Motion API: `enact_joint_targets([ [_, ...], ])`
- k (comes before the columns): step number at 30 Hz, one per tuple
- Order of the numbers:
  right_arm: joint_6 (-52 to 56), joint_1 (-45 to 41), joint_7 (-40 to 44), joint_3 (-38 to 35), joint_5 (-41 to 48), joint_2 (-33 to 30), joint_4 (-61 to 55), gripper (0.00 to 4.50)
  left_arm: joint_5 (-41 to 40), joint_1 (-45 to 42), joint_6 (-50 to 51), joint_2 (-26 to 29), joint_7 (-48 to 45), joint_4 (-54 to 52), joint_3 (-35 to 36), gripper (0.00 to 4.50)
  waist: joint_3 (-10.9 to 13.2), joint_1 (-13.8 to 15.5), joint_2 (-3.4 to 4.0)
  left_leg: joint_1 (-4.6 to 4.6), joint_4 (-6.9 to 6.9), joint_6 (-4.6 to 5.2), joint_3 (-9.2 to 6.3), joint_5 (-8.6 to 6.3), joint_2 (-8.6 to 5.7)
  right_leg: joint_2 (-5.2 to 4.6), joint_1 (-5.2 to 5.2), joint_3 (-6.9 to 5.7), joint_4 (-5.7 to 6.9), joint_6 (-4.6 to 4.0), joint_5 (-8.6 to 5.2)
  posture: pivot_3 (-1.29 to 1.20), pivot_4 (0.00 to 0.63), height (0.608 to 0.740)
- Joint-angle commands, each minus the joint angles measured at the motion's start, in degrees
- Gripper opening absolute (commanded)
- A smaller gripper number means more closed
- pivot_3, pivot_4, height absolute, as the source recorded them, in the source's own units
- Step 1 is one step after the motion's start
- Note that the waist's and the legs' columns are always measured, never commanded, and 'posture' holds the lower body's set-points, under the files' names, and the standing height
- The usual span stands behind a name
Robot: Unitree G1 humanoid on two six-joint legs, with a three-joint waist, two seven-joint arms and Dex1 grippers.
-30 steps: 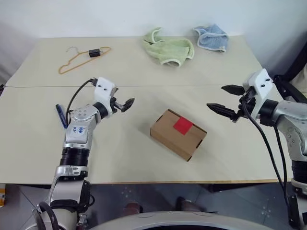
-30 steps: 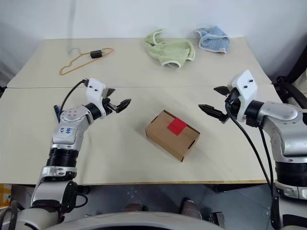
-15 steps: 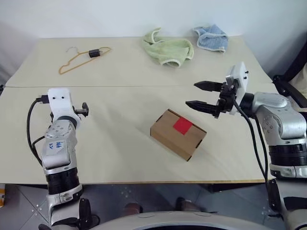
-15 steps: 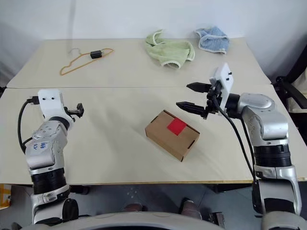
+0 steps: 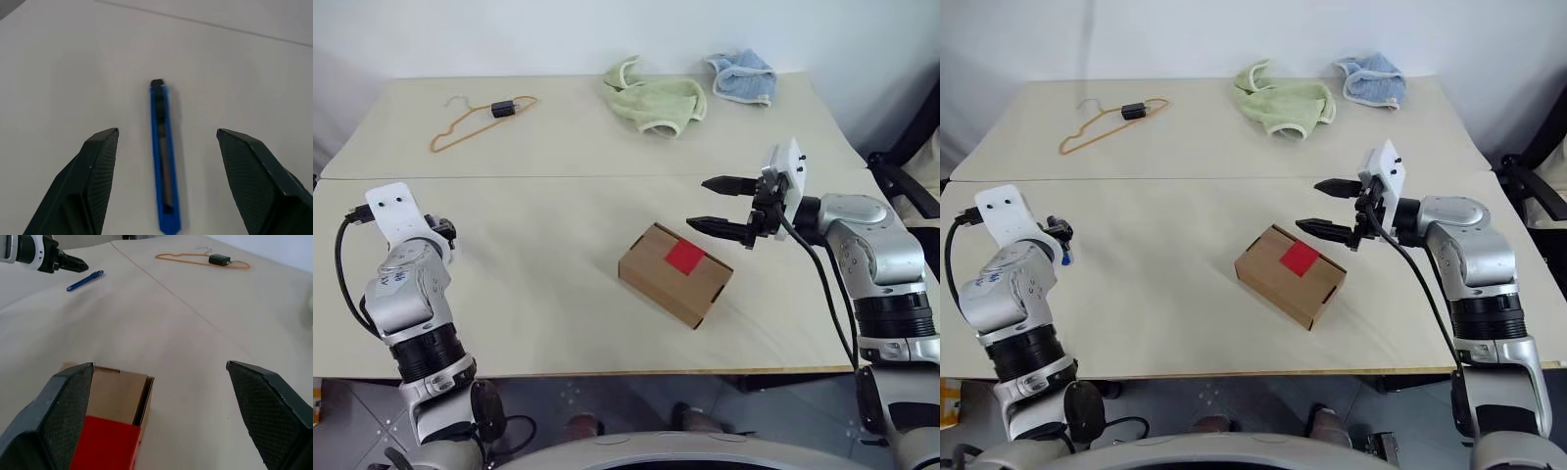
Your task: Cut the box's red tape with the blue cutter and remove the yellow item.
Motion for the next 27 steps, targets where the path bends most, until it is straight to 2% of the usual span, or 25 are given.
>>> enact_joint_targets([
  [1,0.52,-0.32,-0.21,-1.86,1.62,-0.22,-3.16,4.5,0.01,-1.15,1.17,1.33,0.19,1.13,0.13,3.37,0.0,0.0,-0.02,0.0,0.0,0.0,0.0,0.0,0.0,0.0,0.0,0.0,0.0,0.0,0.0,0.0,0.15,0.74],
  [7,2.39,0.38,0.75,-3.39,4.68,-0.75,-5.32,4.5,-0.78,-0.89,1.9,1.0,-0.86,3.95,-0.2,3.37,0.0,-0.03,-0.02,0.0,0.0,-0.01,0.0,-0.01,0.0,0.0,-0.01,0.01,0.0,0.0,0.0,0.0,0.15,0.74],
  [20,2.35,-0.74,1.75,-2.73,4.33,-1.36,-5.6,4.5,-1.92,-0.36,4.08,1.16,-0.1,6.74,1.68,3.37,0.0,-0.05,-0.02,0.02,0.0,-0.02,0.03,-0.01,0.0,0.0,-0.01,0.03,0.01,0.0,0.0,0.0,0.15,0.74],
  [23,2.41,-1.13,2.04,-2.66,4.26,-1.62,-5.7,4.5,-2.22,-0.24,4.23,0.9,0.31,6.65,3.05,2.83,0.0,-0.19,-0.02,0.04,0.0,-0.02,0.05,-0.01,0.0,0.0,-0.01,0.06,0.03,0.0,0.0,0.0,0.15,0.74],
  [25,2.42,-1.34,2.29,-2.58,4.24,-1.78,-5.77,4.5,-2.62,-0.25,4.52,0.86,0.26,6.76,3.6,2.26,0.0,-0.44,-0.02,0.1,-0.01,-0.02,0.11,-0.01,0.0,0.0,-0.01,0.12,0.06,0.0,0.0,0.0,0.15,0.74],
  [27,2.49,-1.61,2.52,-2.55,4.33,-1.94,-5.8,4.5,-2.99,-0.24,4.75,0.89,0.19,6.96,4.02,2.26,0.0,-0.67,-0.02,0.13,-0.01,-0.02,0.14,-0.01,0.0,0.0,-0.01,0.15,0.09,0.0,0.0,0.0,0.15,0.74],
])
